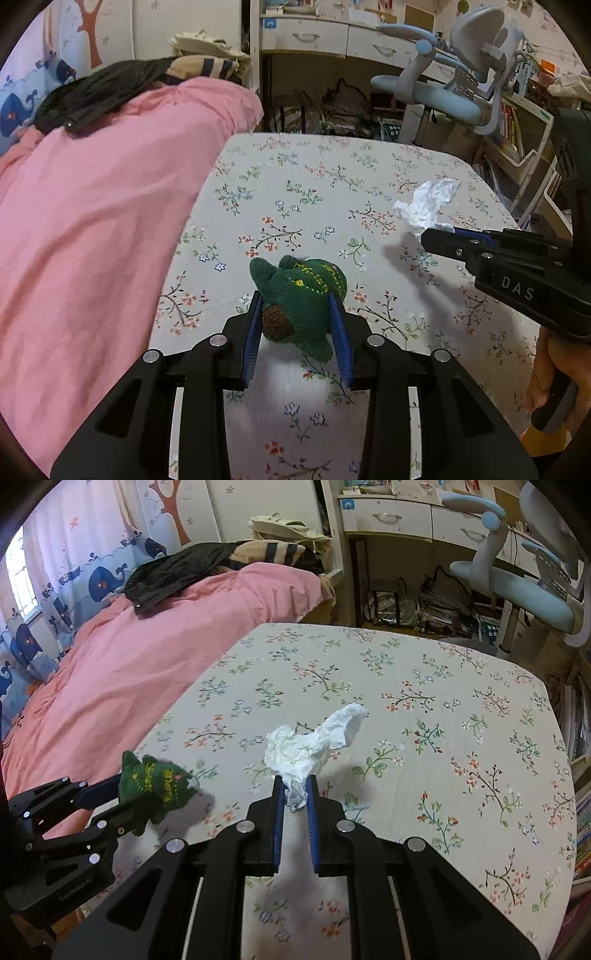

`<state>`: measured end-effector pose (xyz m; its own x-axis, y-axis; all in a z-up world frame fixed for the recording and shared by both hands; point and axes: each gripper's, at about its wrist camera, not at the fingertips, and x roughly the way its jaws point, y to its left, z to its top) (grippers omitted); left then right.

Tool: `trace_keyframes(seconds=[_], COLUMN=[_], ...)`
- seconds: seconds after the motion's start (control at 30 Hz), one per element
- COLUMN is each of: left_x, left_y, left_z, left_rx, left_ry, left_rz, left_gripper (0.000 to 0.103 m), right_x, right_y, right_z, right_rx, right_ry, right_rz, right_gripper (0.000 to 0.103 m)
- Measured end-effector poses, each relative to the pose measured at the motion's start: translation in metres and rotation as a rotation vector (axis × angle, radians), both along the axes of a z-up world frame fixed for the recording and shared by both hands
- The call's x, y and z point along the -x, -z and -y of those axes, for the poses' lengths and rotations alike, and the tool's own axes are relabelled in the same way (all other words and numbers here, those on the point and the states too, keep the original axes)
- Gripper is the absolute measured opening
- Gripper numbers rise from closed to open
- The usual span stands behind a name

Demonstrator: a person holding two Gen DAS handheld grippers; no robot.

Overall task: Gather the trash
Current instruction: 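Lift the tissue and green plush with both grippers toward the yellow bin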

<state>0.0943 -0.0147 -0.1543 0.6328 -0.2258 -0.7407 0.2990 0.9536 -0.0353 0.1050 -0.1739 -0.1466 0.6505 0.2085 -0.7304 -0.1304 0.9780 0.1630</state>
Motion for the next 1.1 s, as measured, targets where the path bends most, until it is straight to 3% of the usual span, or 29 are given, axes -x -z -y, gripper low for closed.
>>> trace_keyframes(seconds=[0.3, 0.67, 1.1], left_x=[0.031, 0.030, 0.064], left_y=[-0.022, -0.033, -0.053], left_z=[0.001, -0.003, -0.037], left_rx=[-0.048, -0.046, 0.109], left_ry=[0.004, 0.000, -0.046], left_rz=[0.089, 0.125, 0.105], left_gripper=[0.033, 0.033, 0.033], right_x=[0.027, 0.025, 0.084], right_y=[-0.011, -0.013, -0.037], right_z=[-0.009, -0.011, -0.017], right_rx=[0.005, 0.006, -0.039], right_ry=[-0.034, -0.046, -0.071], right_rz=[0.026, 0.034, 0.083], right_gripper=[0.012, 0.012, 0.013])
